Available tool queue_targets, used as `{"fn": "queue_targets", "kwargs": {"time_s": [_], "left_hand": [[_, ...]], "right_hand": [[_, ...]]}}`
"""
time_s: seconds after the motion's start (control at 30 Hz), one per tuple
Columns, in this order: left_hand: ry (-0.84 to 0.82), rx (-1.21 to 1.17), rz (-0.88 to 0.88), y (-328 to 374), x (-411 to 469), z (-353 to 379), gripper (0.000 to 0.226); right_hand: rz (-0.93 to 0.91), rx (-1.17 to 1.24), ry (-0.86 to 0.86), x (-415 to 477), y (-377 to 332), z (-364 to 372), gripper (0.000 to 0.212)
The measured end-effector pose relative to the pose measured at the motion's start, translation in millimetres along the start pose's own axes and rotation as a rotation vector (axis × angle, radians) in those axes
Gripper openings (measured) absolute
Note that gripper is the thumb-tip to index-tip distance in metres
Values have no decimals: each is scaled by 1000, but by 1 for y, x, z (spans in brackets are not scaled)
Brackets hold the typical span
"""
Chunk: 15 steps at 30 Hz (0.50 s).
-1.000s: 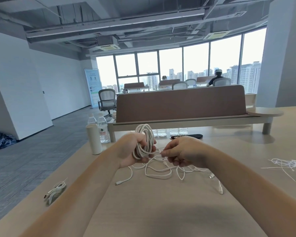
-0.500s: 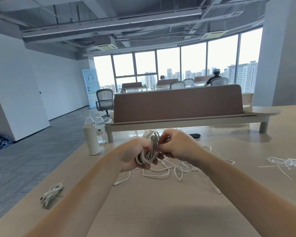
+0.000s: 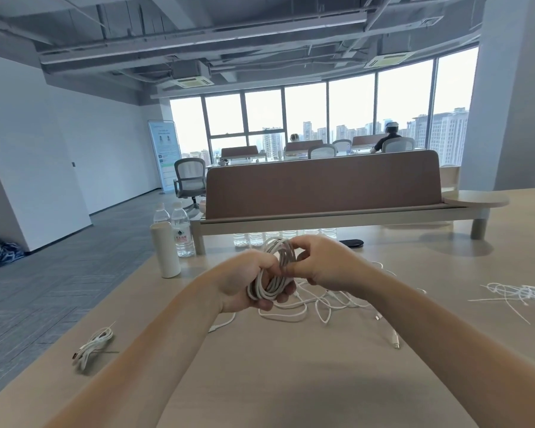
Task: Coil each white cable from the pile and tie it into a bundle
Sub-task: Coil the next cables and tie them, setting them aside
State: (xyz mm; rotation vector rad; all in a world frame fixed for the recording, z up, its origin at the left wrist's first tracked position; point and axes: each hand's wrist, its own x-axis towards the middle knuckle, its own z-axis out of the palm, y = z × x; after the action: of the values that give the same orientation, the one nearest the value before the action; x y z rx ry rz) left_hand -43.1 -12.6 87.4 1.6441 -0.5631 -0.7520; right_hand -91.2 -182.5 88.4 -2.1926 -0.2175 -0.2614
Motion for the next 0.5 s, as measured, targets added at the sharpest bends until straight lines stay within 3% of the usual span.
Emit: {"fn": "queue_targets", "kwargs": {"time_s": [0.17, 0.27, 0.5], "left_hand": [[-49, -5, -27, -9, 13, 2, 30], [-55, -46, -42, -14, 25, 2, 28], [-87, -76, -116, -31, 59, 7, 22]], "right_hand": [[-26, -128, 64, 2, 11, 2, 18], [-57, -54, 91, 4, 24, 5, 30], [63, -28, 93, 12, 60, -1, 11]]}}
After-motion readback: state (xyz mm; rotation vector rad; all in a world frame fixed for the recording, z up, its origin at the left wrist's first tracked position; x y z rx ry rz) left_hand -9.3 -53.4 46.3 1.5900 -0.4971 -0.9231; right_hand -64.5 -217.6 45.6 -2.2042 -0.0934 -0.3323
